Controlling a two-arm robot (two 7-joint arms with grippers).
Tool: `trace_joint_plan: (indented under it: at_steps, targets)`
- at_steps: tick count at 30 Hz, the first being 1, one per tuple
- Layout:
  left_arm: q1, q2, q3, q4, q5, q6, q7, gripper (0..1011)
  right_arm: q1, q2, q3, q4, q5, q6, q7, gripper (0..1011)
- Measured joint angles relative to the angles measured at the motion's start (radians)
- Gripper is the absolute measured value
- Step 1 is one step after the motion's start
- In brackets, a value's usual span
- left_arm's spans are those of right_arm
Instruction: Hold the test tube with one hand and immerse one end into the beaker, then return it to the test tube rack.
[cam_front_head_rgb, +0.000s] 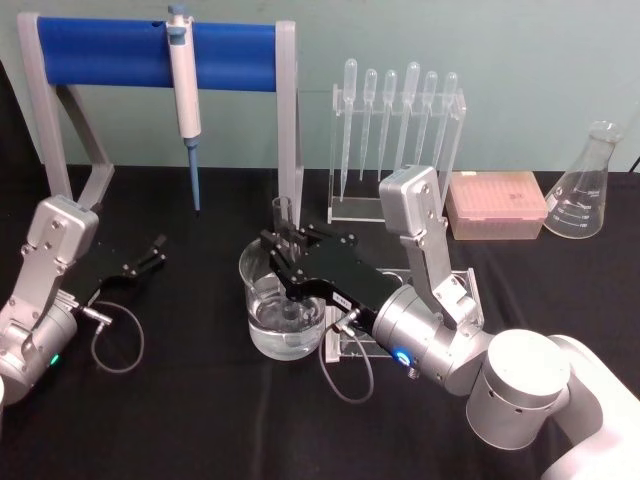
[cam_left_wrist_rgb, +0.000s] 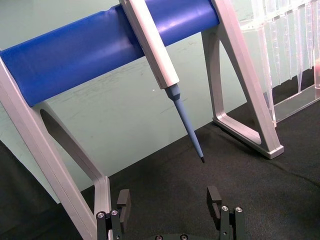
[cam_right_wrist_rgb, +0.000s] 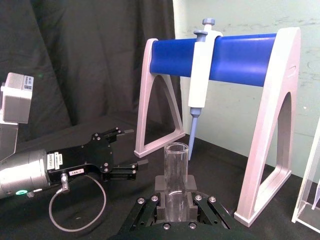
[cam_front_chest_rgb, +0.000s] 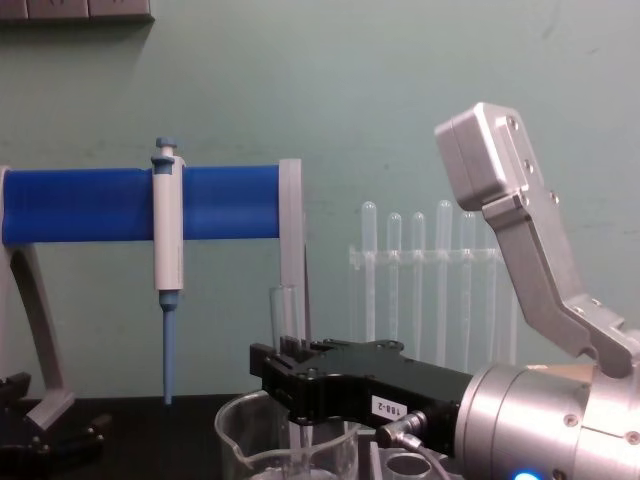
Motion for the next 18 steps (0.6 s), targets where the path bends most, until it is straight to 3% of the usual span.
trace_joint_plan:
  at_steps: [18]
  targets:
    - [0.000,0.000,0.000,0.000,0.000,0.000,0.000,1000,0.000,0.000,0.000,0.000,0.000,0.000,0.000,226]
